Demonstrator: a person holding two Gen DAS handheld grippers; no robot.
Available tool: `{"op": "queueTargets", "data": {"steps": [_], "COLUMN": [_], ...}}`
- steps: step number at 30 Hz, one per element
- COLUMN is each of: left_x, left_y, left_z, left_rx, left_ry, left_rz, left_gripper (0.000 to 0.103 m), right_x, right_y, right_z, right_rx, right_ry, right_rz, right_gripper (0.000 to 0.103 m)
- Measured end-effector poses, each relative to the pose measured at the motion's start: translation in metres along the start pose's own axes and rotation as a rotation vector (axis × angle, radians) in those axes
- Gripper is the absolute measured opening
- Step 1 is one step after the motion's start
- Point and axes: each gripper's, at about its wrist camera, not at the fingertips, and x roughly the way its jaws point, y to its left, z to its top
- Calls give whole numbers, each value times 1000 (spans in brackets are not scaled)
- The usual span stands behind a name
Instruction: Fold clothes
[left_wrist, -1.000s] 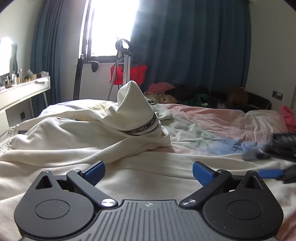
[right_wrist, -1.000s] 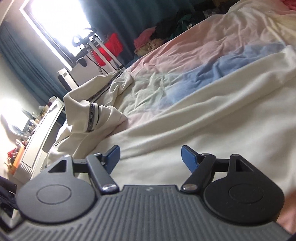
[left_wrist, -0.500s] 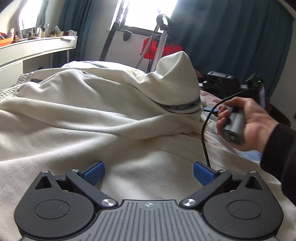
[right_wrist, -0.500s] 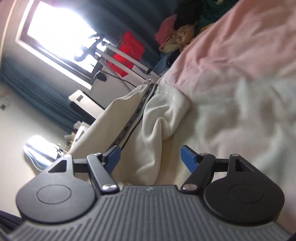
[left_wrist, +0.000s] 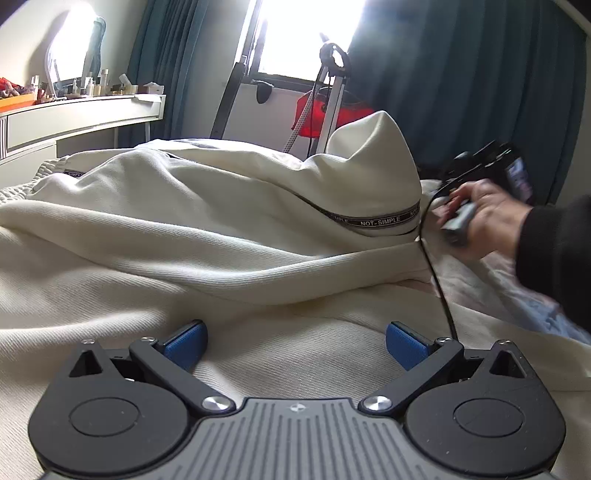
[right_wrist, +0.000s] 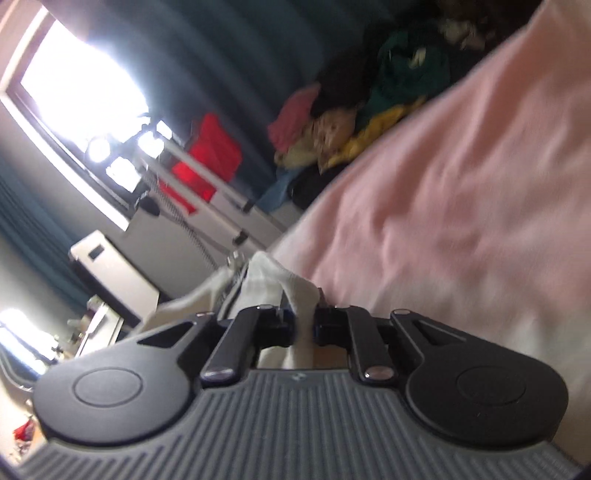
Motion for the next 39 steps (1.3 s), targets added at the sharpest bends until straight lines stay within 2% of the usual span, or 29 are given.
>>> {"op": "queueTargets", "data": {"steps": [5, 8, 12, 16, 19, 22, 24, 26, 32, 34, 37, 39], "left_x": [0, -3, -11, -20, -23, -23, -22, -23, -31, -35, -39, -46], "left_y": [-4, -3, -1, 2, 3, 3, 2, 1, -5, -7, -13, -21], "left_z": [2, 2, 3, 6, 7, 8, 9, 9, 8, 8, 9, 13], "left_rx": [20, 3, -33, -67, -72, -68, -56, -41, 14, 25, 54, 72], "left_ry": [3, 18, 31, 35, 42, 48, 44, 46, 36, 30, 23, 44], "left_rz": [8, 6, -3, -14, -13, -8, -5, -3, -4, -12, -11, 2], "left_gripper": [103, 103, 103, 103, 103, 103, 103, 103, 103, 103, 103, 103], "right_x": [-57, -111, -181, -233, -265, -290, -304, -308, -315, -316, -318, -319], "right_y": [-18, -56, -108, -151, -159, -164, -178, -203, -311, -338, -345, -334], "right_z": [61, 102, 139, 175, 200, 214, 214, 205, 134, 112, 101, 100], "right_rx": [-76, -79, -84, -44, -68, -72, -80, -40, 27, 70, 60, 14], "right_ry": [-110, -184, -273, -287, -318, -379, -421, -424, -265, -216, -221, -206], "right_rz": [-90, -175, -303, -422, -428, -367, -370, -406, -565, -573, -551, -575], "right_gripper": [11, 11, 10, 10, 10, 10, 10, 10, 10, 10, 13, 14]}}
